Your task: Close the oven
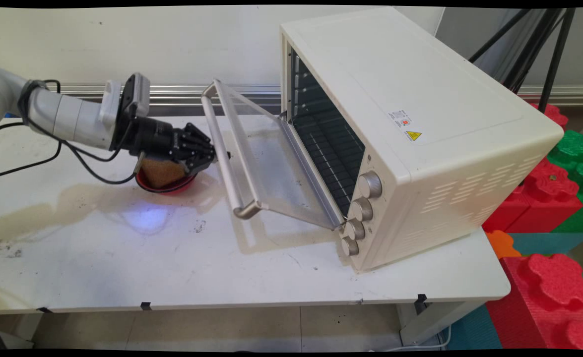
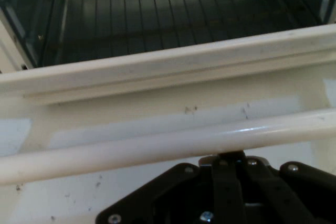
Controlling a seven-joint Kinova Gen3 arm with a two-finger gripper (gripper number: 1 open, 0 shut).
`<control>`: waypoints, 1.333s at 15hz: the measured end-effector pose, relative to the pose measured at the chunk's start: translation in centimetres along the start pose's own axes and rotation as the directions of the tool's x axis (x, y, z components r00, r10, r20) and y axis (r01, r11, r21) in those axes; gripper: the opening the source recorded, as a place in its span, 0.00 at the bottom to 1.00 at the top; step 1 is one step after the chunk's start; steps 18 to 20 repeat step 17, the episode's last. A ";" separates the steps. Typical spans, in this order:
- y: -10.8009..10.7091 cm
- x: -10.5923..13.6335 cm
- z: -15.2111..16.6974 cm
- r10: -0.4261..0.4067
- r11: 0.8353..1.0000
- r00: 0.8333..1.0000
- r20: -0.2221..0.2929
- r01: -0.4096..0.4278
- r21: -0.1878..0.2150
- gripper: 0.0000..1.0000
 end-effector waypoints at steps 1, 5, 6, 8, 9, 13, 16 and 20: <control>-0.1 0.4 0.1 -0.002 1.000 1.000 -0.006 0.002 0.001 0.00; -0.6 2.2 1.0 -0.014 1.000 0.999 -0.035 0.015 0.004 0.00; -0.7 2.8 1.2 -0.018 1.000 0.999 -0.043 0.018 0.005 0.00; -0.8 3.4 1.6 -0.022 1.000 0.998 -0.052 0.022 0.005 0.00; -0.9 3.9 1.8 -0.024 1.000 0.998 -0.058 0.024 0.005 0.00; -1.1 5.4 2.5 -0.030 0.999 0.996 -0.078 0.031 0.006 0.00; -1.3 6.0 2.6 -0.030 0.999 0.996 -0.083 0.031 0.008 0.00; -1.4 6.1 2.5 -0.028 1.000 0.996 -0.084 0.029 0.009 0.00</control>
